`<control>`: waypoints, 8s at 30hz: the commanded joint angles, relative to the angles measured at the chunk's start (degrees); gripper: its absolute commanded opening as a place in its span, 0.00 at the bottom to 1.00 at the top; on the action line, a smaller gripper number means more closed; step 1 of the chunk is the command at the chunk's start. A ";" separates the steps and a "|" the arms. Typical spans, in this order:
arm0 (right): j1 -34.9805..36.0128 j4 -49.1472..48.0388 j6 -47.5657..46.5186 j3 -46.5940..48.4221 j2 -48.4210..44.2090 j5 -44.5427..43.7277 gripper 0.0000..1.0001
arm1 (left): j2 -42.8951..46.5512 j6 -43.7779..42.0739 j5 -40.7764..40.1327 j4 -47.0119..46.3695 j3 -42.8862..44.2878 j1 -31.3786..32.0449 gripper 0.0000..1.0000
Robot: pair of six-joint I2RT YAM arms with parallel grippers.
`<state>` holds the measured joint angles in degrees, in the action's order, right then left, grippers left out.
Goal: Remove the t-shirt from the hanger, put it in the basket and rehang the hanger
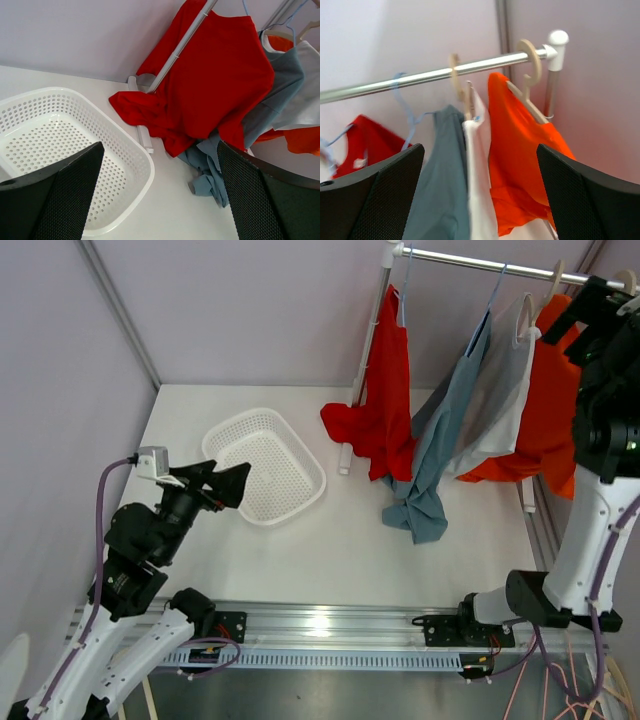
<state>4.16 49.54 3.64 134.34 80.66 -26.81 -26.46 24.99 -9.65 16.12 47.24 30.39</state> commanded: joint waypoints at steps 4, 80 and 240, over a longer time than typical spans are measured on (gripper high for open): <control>-25.07 -3.73 14.55 -3.99 6.61 33.56 1.00 | -1.14 0.41 3.50 -2.23 0.48 0.28 0.99; -30.62 -23.26 0.31 2.24 26.65 39.55 0.65 | -12.74 -7.94 2.18 -12.51 0.75 9.25 0.99; -7.24 8.54 22.20 -25.54 -19.05 19.07 0.00 | -72.85 -16.30 -8.20 -9.54 51.60 42.12 0.01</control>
<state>-2.87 54.37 25.32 106.89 62.76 -12.99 -97.91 7.05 -22.72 3.31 91.68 73.65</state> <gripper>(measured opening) 0.093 0.011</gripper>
